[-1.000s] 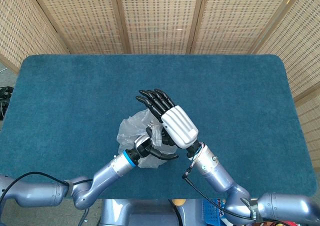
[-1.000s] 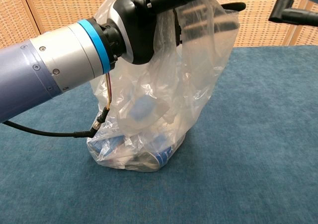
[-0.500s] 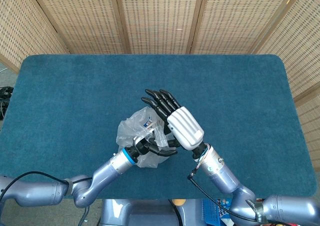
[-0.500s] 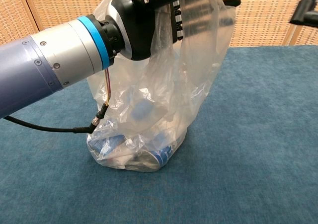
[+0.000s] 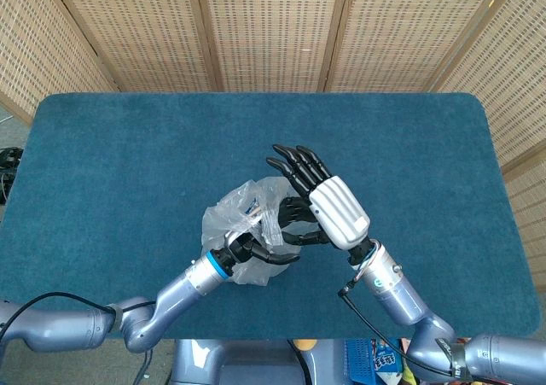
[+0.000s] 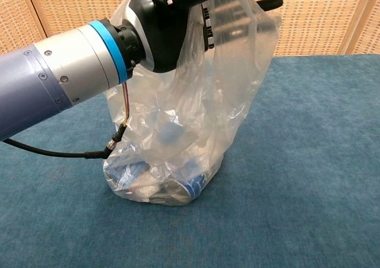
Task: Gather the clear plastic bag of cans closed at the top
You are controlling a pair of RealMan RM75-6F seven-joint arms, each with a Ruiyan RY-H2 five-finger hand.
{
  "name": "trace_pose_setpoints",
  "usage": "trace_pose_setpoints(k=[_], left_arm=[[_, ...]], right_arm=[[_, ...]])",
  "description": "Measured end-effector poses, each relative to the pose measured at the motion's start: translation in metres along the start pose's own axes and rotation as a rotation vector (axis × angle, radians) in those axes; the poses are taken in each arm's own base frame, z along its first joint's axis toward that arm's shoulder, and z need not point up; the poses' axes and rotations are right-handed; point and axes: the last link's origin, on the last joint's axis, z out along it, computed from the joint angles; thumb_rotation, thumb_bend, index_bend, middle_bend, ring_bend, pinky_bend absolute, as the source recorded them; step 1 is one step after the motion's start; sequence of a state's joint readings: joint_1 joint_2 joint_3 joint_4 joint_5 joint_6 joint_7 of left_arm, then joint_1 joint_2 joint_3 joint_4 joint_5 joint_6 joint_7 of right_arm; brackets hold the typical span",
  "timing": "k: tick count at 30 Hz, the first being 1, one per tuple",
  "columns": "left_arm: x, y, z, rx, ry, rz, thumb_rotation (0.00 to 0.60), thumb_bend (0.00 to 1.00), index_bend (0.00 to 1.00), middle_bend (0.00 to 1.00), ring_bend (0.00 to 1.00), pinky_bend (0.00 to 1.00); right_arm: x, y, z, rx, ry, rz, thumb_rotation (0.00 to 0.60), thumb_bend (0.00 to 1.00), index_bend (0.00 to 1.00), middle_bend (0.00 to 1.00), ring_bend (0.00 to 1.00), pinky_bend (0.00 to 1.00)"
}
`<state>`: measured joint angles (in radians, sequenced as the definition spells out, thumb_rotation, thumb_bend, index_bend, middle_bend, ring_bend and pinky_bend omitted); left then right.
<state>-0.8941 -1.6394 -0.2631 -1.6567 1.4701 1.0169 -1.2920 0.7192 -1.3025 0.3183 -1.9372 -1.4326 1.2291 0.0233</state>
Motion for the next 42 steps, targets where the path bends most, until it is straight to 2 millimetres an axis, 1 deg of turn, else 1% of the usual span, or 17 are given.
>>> trace_pose_setpoints(k=[4, 10, 18, 22, 27, 31, 39, 42], left_arm=[[0.000, 0.001, 0.000, -0.006, 0.000, -0.007, 0.600, 0.21, 0.26, 0.24, 0.21, 0.17], [-0.001, 0.003, -0.001, -0.012, -0.003, -0.020, 0.600, 0.21, 0.25, 0.24, 0.21, 0.17], [-0.001, 0.009, -0.002, -0.040, -0.005, -0.050, 0.600, 0.21, 0.25, 0.24, 0.21, 0.17], [-0.001, 0.012, -0.003, -0.049, -0.010, -0.097, 0.600, 0.21, 0.25, 0.24, 0.21, 0.17], [0.000, 0.016, -0.004, -0.064, -0.015, -0.139, 0.600, 0.21, 0.25, 0.23, 0.21, 0.17], [0.002, 0.021, -0.003, -0.076, -0.015, -0.173, 0.600, 0.21, 0.25, 0.21, 0.21, 0.17], [0.008, 0.030, -0.001, -0.108, -0.008, -0.250, 0.600, 0.21, 0.24, 0.20, 0.21, 0.17], [0.010, 0.035, 0.002, -0.124, -0.006, -0.285, 0.600, 0.21, 0.24, 0.20, 0.21, 0.15]], right_arm=[[0.003, 0.005, -0.004, -0.003, -0.003, -0.025, 0.600, 0.00, 0.00, 0.00, 0.00, 0.00], [0.007, 0.013, -0.010, -0.020, -0.001, -0.038, 0.600, 0.00, 0.00, 0.00, 0.00, 0.00], [0.011, 0.027, -0.026, -0.050, 0.002, -0.080, 0.600, 0.00, 0.00, 0.00, 0.00, 0.00], [0.018, 0.036, -0.035, -0.073, 0.022, -0.103, 0.600, 0.00, 0.00, 0.00, 0.00, 0.00], [0.032, 0.055, -0.050, -0.104, 0.058, -0.149, 0.600, 0.00, 0.00, 0.00, 0.00, 0.00], [0.043, 0.073, -0.063, -0.137, 0.080, -0.204, 0.600, 0.00, 0.00, 0.00, 0.00, 0.00], [0.063, 0.116, -0.100, -0.235, 0.106, -0.291, 0.600, 0.00, 0.00, 0.00, 0.00, 0.00], [0.069, 0.132, -0.116, -0.279, 0.110, -0.313, 0.600, 0.00, 0.00, 0.00, 0.00, 0.00]])
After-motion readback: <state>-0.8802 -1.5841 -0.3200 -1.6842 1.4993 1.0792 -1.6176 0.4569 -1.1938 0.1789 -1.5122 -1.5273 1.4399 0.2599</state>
